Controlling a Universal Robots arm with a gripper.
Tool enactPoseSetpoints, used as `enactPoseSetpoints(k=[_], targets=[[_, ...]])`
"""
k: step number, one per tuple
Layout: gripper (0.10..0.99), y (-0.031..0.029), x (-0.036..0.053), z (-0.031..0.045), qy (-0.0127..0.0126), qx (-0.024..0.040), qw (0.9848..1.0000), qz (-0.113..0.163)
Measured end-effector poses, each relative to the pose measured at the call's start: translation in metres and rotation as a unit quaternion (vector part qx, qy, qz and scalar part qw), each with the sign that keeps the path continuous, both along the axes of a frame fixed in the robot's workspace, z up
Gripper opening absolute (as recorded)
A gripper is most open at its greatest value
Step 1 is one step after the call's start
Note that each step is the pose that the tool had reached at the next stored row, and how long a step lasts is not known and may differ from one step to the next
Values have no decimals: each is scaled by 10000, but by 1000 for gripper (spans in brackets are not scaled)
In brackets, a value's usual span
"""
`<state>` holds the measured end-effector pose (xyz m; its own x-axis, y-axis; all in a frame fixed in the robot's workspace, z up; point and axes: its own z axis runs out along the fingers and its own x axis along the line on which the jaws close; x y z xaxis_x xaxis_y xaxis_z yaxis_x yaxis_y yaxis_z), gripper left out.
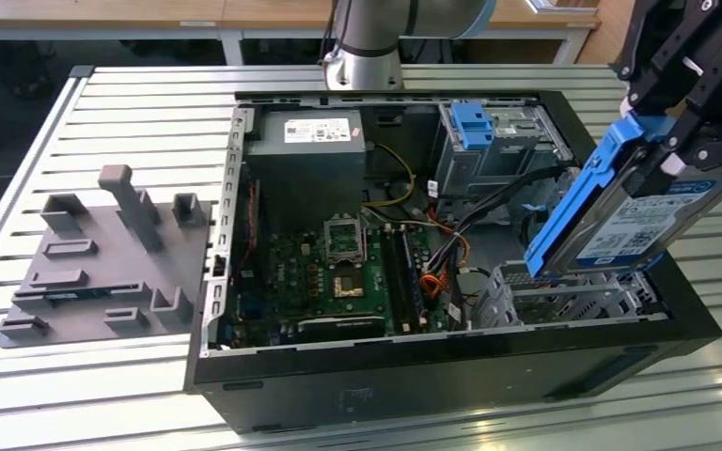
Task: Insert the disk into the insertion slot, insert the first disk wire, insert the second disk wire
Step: 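Insert the disk into the insertion slot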
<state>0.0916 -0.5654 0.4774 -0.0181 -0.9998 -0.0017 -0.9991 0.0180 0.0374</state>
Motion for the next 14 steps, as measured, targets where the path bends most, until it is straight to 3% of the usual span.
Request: enactPoseSetpoints(k=[14], targets=[[365, 0, -12, -33, 0, 0, 10000, 0]])
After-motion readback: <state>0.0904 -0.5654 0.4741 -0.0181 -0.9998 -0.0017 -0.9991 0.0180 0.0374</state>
